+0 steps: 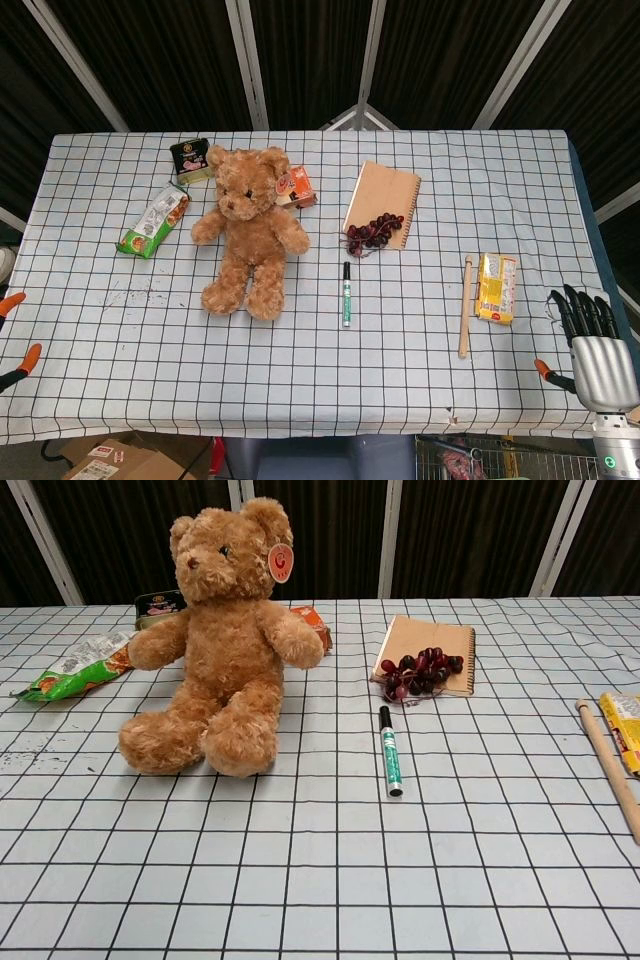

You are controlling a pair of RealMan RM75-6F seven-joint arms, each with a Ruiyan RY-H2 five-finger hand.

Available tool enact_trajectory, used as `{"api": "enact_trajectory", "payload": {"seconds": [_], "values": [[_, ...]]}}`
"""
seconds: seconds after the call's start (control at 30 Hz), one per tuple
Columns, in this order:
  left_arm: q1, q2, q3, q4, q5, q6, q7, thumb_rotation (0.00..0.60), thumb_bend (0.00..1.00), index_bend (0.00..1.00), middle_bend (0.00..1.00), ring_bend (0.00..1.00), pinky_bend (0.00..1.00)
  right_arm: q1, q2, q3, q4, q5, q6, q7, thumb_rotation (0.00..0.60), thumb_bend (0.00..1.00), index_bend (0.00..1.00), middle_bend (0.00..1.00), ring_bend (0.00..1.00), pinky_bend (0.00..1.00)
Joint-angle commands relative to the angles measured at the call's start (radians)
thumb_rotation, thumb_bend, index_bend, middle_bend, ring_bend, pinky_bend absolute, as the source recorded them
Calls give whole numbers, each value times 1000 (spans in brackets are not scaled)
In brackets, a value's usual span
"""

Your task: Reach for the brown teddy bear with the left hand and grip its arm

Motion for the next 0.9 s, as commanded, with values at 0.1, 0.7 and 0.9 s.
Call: {"api": "enact_trajectory", "payload": {"seconds": [0.1,0.7,0.9], "values": [[4,5,2,-2,-7,-1,-3,600,410,220,102,0,0,4,-2,0,-1,3,-7,-5,600,171,23,2,7,0],[-72,26,-43,-8,-101,-161,-210,600,394,214,102,0,0,10,0,3,5,14,-19,23,600,172,23,2,7,0],[-233,83,-130,2,-275,-515,-519,600,340,213,117,0,0,6,1,2,8,9,-11,33,600,172,23,2,7,0]]}}
